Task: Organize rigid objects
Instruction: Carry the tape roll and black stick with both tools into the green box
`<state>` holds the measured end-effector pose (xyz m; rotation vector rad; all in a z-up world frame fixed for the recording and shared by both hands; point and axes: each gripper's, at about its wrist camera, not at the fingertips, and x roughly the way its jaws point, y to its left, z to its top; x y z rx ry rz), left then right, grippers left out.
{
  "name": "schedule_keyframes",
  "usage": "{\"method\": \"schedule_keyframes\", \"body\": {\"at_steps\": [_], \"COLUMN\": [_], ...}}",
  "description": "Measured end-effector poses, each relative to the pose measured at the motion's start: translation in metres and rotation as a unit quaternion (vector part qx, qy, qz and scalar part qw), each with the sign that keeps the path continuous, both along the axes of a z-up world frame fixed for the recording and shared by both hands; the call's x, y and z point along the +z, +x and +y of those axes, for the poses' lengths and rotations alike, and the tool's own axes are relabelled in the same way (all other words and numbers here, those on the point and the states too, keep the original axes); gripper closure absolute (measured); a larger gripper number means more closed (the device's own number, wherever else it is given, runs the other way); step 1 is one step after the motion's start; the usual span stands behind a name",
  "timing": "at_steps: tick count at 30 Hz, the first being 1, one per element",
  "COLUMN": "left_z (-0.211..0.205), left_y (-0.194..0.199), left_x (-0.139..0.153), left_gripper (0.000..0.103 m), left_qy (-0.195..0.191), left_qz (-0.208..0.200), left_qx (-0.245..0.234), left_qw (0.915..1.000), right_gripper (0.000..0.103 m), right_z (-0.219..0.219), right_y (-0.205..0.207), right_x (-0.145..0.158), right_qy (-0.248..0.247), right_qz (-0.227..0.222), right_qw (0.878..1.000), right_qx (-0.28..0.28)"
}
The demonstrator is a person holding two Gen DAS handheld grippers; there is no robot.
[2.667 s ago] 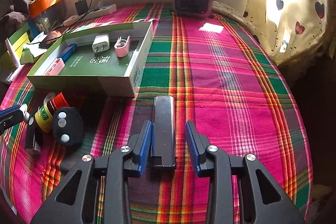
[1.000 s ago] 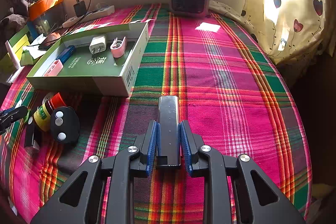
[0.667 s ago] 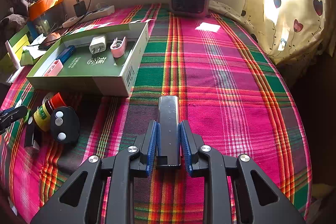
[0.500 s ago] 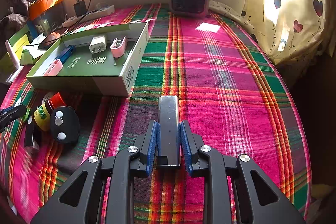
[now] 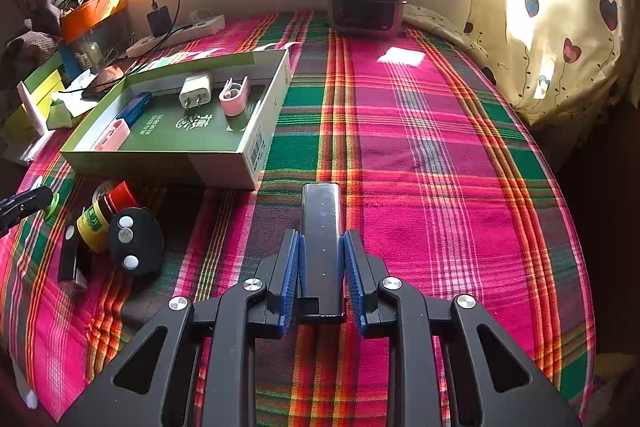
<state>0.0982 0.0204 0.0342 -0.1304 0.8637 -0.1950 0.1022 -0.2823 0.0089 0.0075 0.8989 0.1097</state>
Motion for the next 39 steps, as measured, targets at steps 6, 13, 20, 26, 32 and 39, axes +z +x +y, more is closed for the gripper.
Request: {"method": "schedule_keyframes", "body": {"at_steps": [6, 13, 20, 26, 32, 39], "left_z": [-0.002, -0.004, -0.011, -0.013, -0.008, 0.003], "left_y": [0.007, 0.022, 0.042, 0.059, 0.078, 0.103], "left_x": [0.011, 0.023, 0.027, 0.027, 0.025, 0.019], "left_gripper": [0.07, 0.07, 0.07, 0.07, 0.07, 0.07], "left_qy": [0.0, -0.002, -0.003, -0.007, -0.005, -0.019], "left_qz": [-0.011, -0.021, -0.018, -0.015, -0.012, 0.002], "left_qx": [-0.003, -0.009, -0.021, -0.025, -0.018, -0.009], "left_qw": [0.9999, 0.9997, 0.9996, 0.9995, 0.9998, 0.9998], "right_gripper": [0.079, 0.079, 0.079, 0.079, 0.079, 0.079], "right_z": [0.002, 0.017, 0.033, 0.045, 0.052, 0.057], "right_y": [0.001, 0.013, 0.033, 0.053, 0.073, 0.085], "right_x": [0.011, 0.026, 0.034, 0.032, 0.027, 0.026], "right_qy": [0.004, 0.003, 0.014, 0.018, 0.013, 0.012], "right_qz": [-0.01, -0.023, -0.026, -0.016, -0.005, -0.006], "right_qw": [1.0, 0.999, 0.999, 0.998, 0.998, 0.998], "right_qx": [0.004, 0.025, 0.043, 0.054, 0.058, 0.06]}}
